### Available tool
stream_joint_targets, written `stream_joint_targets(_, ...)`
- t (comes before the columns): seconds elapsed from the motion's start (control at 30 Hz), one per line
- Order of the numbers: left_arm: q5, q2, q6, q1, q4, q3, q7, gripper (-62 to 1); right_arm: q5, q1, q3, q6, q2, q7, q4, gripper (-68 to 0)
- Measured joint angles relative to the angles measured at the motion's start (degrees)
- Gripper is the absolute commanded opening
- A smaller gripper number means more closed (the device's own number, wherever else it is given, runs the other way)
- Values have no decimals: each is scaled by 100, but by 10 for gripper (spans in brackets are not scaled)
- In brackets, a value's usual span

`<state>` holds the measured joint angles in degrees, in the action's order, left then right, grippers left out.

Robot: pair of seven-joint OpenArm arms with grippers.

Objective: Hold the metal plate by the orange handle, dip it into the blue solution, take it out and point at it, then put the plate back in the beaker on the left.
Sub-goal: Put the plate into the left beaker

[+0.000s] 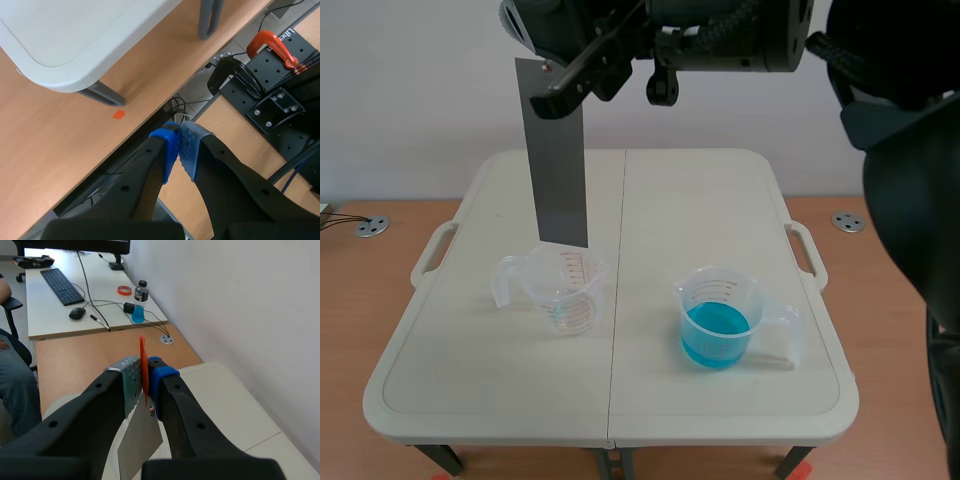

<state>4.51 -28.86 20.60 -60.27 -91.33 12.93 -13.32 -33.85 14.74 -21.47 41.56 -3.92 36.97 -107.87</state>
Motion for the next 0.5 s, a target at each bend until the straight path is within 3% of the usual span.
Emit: stream_joint_targets(0.5,0,-2,0,31,0,-4,22,-591,337,640,-79,-17,435,-363,1207,-665)
